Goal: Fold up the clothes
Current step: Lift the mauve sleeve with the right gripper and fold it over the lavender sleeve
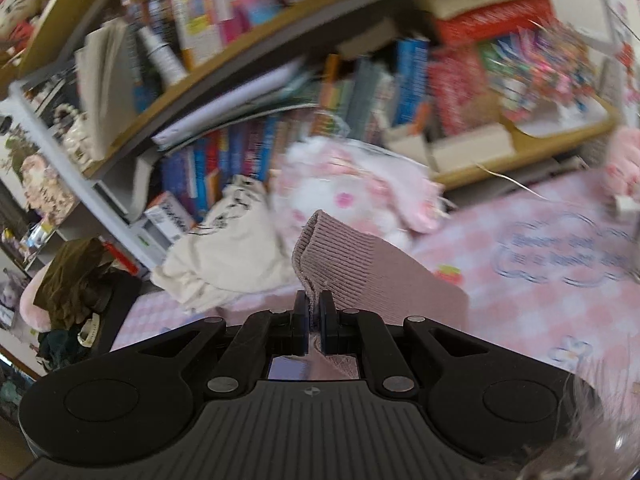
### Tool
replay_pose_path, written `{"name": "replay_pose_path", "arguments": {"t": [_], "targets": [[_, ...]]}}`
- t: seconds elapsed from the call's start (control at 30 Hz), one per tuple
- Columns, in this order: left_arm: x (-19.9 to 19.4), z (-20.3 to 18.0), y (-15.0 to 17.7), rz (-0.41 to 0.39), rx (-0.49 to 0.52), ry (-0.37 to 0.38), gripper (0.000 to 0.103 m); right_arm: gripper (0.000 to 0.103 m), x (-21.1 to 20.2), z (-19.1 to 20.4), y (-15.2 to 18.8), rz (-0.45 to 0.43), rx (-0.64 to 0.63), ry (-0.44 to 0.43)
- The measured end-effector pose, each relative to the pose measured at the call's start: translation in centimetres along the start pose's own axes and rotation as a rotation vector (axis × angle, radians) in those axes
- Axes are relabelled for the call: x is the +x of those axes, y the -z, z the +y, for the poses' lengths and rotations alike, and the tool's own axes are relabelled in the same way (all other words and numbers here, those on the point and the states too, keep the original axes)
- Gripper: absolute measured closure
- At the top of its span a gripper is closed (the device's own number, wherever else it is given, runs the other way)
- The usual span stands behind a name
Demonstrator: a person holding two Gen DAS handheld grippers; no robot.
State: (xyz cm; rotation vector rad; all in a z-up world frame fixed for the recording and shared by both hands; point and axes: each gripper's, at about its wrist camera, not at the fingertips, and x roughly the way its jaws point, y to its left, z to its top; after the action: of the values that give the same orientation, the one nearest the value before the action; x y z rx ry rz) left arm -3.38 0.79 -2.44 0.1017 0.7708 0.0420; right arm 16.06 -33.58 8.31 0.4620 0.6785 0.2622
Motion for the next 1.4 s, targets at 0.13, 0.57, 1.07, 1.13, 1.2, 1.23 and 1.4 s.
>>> {"name": "replay_pose_path", "arguments": {"t": [0.13, 0.57, 1.07, 1.13, 1.2, 1.23, 1.4], "targets": [[0.6, 1.3, 0.1, -0.004, 0.032, 0.032, 0.005, 0.097, 2.2, 4.5, 0.5, 0.01, -0.025, -0.026], [0.4, 3.1, 1.4, -0.009, 0.104, 0.039, 0.005, 0.097, 11.0, 15.6, 4.0, 0.122, -0.114, -0.123], [-0.2, 5.2, 3.0, 0.04, 0.06, -0.037, 0.004, 0.097, 16.4, 18.1, 7.3, 0.247, -0.129, -0.147], [-0.2, 5.2, 3.1, 0.041, 0.059, -0.04, 0.004, 0.097, 16.7, 18.0, 7.4, 0.254, -0.123, -0.147], [-0.2, 5.2, 3.1, 0.042, 0.061, -0.04, 0.004, 0.097, 16.9, 17.8, 7.5, 0.26, -0.114, -0.146], [-0.2, 5.2, 3.1, 0.042, 0.062, -0.04, 0.004, 0.097, 17.0, 17.7, 7.6, 0.263, -0.111, -0.149], [-0.2, 5.0, 3.0, 0.036, 0.072, -0.036, 0.004, 0.092, 16.7, 17.6, 7.6, 0.27, -0.108, -0.179]]}}
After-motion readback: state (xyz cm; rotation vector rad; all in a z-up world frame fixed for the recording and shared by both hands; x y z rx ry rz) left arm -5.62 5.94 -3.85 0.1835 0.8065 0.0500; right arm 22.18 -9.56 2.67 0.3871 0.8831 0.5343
